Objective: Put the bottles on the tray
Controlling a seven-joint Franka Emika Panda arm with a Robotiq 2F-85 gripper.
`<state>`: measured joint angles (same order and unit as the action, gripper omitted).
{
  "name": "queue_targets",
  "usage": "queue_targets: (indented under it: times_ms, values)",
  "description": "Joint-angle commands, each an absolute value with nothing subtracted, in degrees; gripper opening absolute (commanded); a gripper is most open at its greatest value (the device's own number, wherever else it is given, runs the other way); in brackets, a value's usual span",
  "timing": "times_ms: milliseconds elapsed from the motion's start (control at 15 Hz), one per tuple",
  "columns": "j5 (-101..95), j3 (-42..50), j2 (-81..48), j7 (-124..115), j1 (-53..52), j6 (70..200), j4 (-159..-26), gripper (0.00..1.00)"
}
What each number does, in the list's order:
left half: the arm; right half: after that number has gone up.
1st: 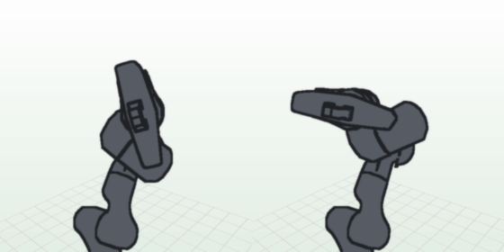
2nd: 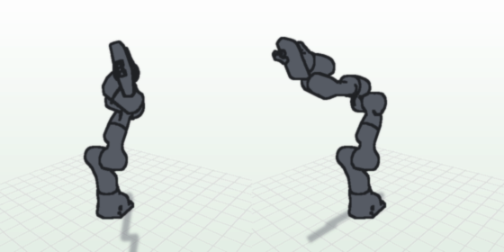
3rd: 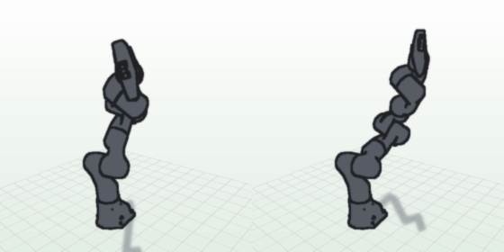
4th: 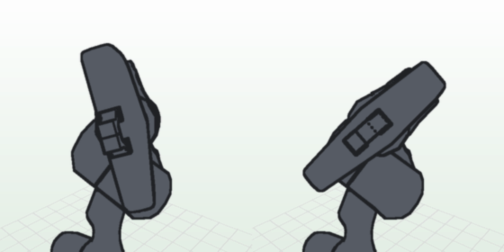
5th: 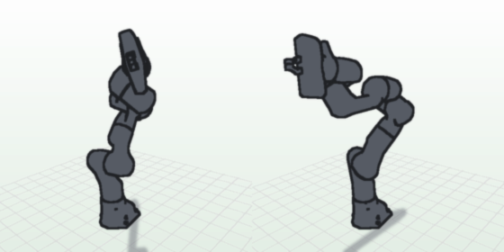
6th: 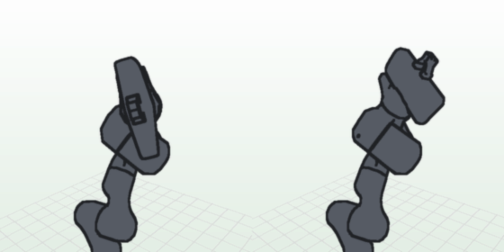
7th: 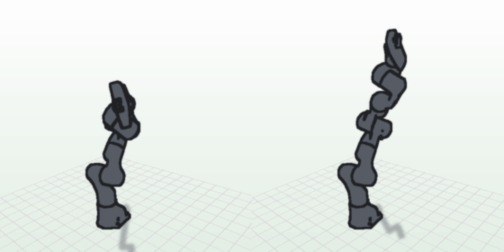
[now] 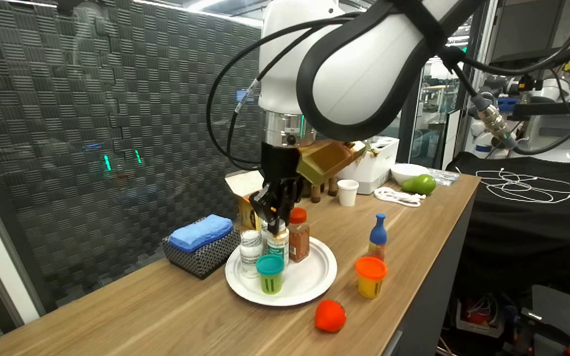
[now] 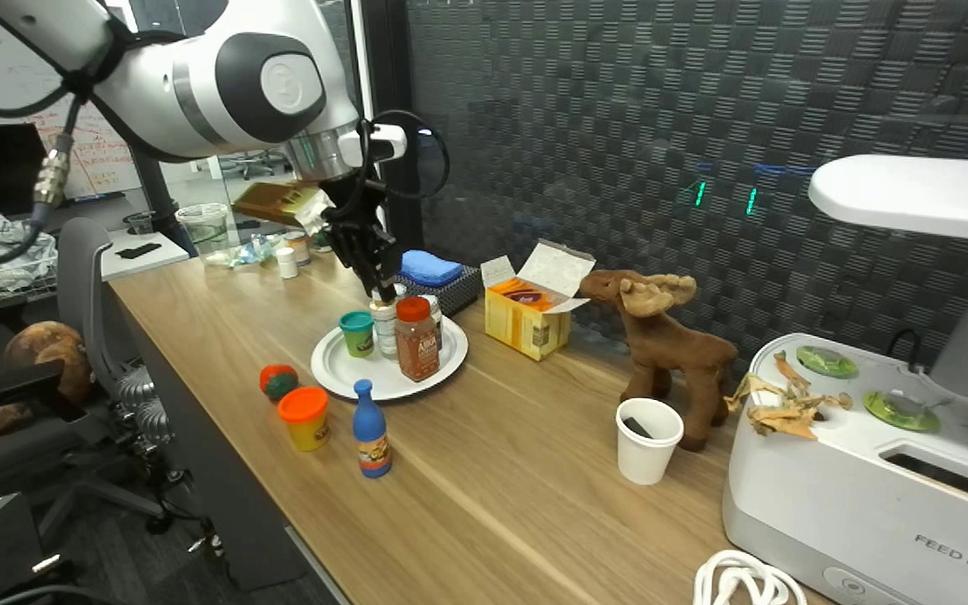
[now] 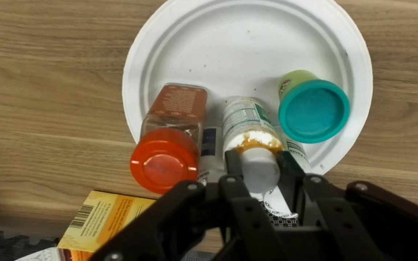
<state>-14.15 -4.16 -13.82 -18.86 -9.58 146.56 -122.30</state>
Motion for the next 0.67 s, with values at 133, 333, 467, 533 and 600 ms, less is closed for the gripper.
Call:
queue_targets:
  times_ms: [133,333,467,533,600]
  values:
    - [-12.94,-3.48,-14.8,-18.15,-9.84,147.3,-120.51,0.1]
    - [-11.63,-3.71,-15.47,-17.37,-9.59,146.94,-120.23,0.1]
    - [-10.94,-3.71,-15.96,-17.25,-9.55,146.95,-120.03,0.1]
    - [-10.76,-3.66,-16.13,-17.26,-9.57,146.97,-119.93,0.1]
    - [-10.75,-3.55,-16.26,-17.36,-9.61,147.01,-119.83,0.1]
